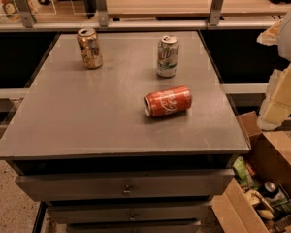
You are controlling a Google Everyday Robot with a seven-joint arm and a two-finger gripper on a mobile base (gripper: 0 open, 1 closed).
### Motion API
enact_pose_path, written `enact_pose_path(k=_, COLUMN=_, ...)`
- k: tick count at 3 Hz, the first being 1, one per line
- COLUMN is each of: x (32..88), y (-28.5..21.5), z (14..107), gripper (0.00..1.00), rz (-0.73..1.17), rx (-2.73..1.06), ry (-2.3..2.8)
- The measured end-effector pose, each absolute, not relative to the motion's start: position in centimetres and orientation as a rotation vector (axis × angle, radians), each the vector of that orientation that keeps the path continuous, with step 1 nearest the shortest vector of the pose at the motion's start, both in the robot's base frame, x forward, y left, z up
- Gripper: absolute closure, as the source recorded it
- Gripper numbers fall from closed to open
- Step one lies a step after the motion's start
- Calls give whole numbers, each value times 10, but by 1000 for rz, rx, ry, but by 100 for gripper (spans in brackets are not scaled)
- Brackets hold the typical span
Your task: Pick orange can
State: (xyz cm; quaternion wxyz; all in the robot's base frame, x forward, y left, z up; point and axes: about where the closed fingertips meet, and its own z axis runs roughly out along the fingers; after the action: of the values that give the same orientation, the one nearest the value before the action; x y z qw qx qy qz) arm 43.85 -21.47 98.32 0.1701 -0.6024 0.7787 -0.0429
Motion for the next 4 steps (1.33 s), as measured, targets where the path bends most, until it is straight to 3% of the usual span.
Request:
enact_pose_path(k=2, x=455, y=-203, z=980, gripper=0, rz=-117, rx=-1769, ry=2197)
enact_pose_path(k=4, x=538, y=-155, z=964, gripper=0, rz=-67, rx=-1862, ry=2108)
